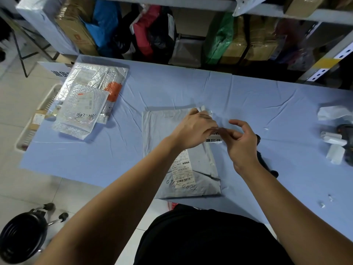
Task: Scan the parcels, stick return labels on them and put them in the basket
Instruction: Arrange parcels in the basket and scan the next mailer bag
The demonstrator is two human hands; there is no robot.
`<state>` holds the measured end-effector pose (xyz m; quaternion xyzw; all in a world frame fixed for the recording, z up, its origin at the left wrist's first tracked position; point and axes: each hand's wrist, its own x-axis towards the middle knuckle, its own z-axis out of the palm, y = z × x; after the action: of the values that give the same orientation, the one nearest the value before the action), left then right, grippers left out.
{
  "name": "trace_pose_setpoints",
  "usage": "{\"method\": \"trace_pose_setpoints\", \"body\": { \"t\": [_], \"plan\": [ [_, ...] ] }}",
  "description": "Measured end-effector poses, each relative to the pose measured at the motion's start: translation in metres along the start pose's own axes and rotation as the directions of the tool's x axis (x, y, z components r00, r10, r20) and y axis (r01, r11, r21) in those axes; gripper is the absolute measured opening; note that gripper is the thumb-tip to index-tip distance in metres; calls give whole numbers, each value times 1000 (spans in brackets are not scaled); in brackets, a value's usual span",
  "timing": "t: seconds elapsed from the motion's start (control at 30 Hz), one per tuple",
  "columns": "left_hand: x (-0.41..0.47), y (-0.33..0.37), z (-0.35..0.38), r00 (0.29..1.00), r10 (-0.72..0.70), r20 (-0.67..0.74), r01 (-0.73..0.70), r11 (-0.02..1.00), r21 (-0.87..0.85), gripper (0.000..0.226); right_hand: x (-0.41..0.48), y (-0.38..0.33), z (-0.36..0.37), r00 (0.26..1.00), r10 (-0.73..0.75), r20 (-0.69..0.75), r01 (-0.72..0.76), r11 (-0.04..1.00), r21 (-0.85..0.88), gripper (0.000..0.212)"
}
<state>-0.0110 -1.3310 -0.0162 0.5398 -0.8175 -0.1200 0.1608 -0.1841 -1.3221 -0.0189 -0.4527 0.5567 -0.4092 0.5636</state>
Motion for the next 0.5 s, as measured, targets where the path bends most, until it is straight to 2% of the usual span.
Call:
{"method": "trace_pose_setpoints", "body": {
  "t": [0.17,0.33,0.5],
  "plan": [
    [-1,1,-1,988,-146,41,151,972,-182,22,0,-1,-3,994,-98,44,103,985,-142,25],
    [-4,4,-3,978,-204,36,206,936,-285,19,1,1,-3,986,-151,68,162,966,-203,26],
    [-3,11,0,941,-338,8,301,825,-478,17,4,-1,-1,981,-179,71,190,953,-236,26]
  ]
}}
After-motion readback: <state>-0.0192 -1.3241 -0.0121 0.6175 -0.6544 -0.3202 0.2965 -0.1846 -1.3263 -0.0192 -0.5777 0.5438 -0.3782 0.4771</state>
